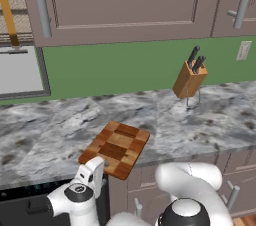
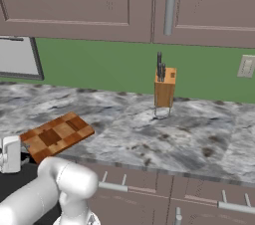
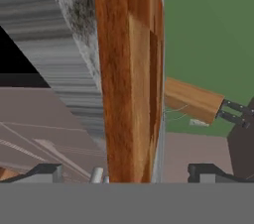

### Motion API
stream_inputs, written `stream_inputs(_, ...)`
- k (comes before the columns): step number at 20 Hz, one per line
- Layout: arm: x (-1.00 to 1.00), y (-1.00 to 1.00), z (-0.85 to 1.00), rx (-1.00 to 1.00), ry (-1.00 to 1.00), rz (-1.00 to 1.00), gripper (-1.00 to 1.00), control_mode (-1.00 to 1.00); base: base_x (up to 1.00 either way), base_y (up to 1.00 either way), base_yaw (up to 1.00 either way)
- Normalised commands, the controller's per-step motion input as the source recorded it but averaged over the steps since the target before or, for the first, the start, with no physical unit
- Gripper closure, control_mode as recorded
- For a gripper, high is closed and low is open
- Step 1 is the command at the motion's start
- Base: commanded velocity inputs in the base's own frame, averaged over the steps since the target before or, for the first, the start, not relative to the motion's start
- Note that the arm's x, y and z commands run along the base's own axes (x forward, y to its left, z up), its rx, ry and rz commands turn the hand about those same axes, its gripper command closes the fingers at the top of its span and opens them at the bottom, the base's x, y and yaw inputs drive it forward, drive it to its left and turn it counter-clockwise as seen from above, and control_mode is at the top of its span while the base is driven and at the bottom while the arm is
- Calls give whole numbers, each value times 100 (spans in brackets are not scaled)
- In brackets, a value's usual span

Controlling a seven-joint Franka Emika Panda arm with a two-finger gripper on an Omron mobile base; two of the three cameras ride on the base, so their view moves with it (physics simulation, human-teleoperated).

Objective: Move the cutting board and knife to the sink. Then move spray from the cabinet to the counter.

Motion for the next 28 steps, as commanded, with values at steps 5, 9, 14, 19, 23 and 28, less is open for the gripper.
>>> stream_inputs(5, 10, 17, -20, -5, 1, 0, -100, -100, 0, 0, 0)
stream_inputs(9, 0, 0, -2, -1, 0, 0, -100, -100, 0, 0, 0)
stream_inputs(14, 0, 0, 0, 0, 0, 0, -100, -100, 0, 0, 0)
stream_inputs(19, 0, -1, 0, 0, 0, 0, -100, -100, 0, 0, 0)
stream_inputs(23, 0, -20, 2, 0, 0, -1, -100, -100, 0, 0, 0)
stream_inputs(28, 0, -25, 8, 0, 0, -3, -100, -100, 0, 0, 0)
